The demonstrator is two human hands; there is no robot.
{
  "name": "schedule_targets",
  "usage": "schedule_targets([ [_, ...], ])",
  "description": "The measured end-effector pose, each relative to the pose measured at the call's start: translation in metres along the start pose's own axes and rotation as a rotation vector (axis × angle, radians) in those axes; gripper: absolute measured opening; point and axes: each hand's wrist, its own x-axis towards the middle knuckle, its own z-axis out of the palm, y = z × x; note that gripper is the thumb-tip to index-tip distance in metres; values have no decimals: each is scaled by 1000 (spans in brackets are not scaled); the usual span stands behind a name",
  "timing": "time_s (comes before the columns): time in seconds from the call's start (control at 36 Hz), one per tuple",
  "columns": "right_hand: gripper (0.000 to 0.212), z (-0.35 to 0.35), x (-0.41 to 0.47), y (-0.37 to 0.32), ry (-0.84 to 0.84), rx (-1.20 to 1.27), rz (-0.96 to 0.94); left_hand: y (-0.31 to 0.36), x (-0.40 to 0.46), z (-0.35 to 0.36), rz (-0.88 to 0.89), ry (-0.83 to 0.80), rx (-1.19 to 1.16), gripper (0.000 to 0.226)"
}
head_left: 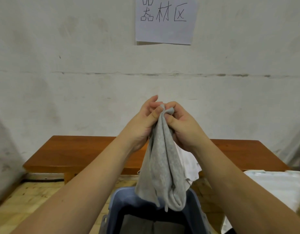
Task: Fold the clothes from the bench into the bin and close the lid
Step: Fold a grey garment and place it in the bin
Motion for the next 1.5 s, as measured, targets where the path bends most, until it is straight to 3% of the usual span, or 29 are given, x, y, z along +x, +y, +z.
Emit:
schedule_targets([
  [0.08, 15, 0, 0, -3, -21, -85, 14, -3, -2, -6, -81, -14, 34, 105],
  [0.22, 16, -5, 3, -4, 7, -265, -13, -4, -8, -12, -125, 64, 337, 95],
  [0.36, 27, -9, 5, -1, 47, -416, -15, -1, -23, -30, -157, 147, 567, 40],
  [0.47, 22, -12, 8, 1, 89, -418, -4, 3, -45, -48, -239, 44, 461, 73],
  [0.56, 18, -14, 10, 1, 118, -421, 6, 4, -60, -62, -244, -154, 807, 88],
  [0.64, 19, -18, 14, 5, 143, -440, 8, -12, -65, -68, -359, -195, 1039, 43],
  [0.72, 20, -26, 14, 7, 141, -484, 9, -24, -60, -78, -350, 7, 1185, 10],
  [0.86, 45, -47, 11, 4, 48, -733, 153, -19, -49, -96, -269, 232, 1080, 6],
  [0.97, 13, -61, 6, 4, -56, -931, 330, -19, -40, -102, -205, 342, 788, 7],
  [1.06, 13, -69, 6, 11, -69, -922, 383, -25, -26, -114, -187, 395, 576, 6],
  [1.33, 14, -60, 6, 31, -133, -612, 447, -22, -10, -141, -298, 152, 337, 14],
  [1.5, 7, -60, 17, 29, -60, -499, 361, -9, -1, -155, -304, 157, 197, 12],
])
